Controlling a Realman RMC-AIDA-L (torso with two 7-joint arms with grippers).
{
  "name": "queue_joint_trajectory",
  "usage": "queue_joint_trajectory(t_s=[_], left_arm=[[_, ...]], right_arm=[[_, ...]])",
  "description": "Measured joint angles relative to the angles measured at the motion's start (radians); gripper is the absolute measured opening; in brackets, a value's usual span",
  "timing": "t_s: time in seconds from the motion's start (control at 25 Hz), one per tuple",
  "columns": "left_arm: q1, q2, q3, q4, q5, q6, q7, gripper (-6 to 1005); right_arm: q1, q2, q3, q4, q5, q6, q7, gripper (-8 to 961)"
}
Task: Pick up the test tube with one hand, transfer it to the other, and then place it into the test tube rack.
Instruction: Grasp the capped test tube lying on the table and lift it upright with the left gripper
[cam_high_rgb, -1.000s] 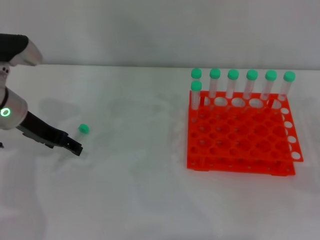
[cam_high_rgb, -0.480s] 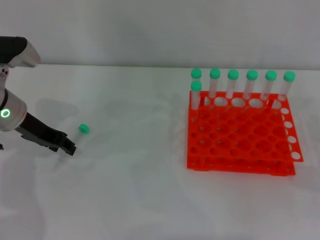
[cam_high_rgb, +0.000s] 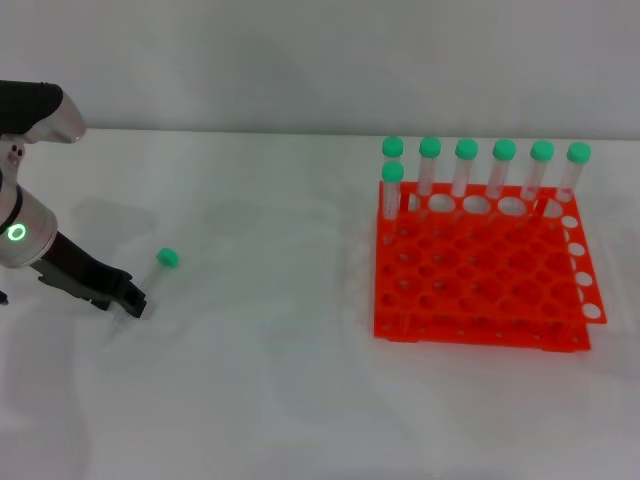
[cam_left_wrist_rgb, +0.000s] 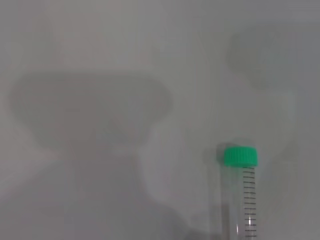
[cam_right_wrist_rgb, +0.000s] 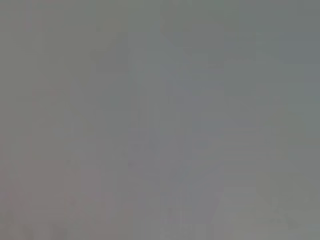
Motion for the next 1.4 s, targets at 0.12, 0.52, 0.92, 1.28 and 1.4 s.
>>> queue_joint_trajectory(t_s=[0.12, 0.52, 0.92, 1.28, 1.4], left_arm=[[-0.002, 0.001, 0.004, -0.003, 0.000, -0.004, -0.001, 488], [-0.008, -0.001, 0.010, -0.019, 0.000, -0.010, -0.004, 370], [-0.023, 0.001, 0.004, -0.016, 0.001, -0.021, -0.004, 192], [-0.020, -0.026, -0.001, 0.096, -0.073, -0.105, 0.031, 199], [-0.020, -0.039, -0.001, 0.099, -0.145, -0.198, 0.079, 202]], right_arm=[[0.000, 0.000, 0.001, 0.000, 0.000, 0.000, 0.000, 781], [0.000, -0.001, 0.005, -0.002, 0.006, 0.000, 0.000, 774], [0.000, -0.003, 0.006, -0.009, 0.006, 0.000, 0.000, 767], [-0.007, -0.002, 0.007, -0.014, 0.008, 0.002, 0.004, 761], [-0.007, -0.002, 0.008, -0.014, 0.010, 0.002, 0.007, 759]])
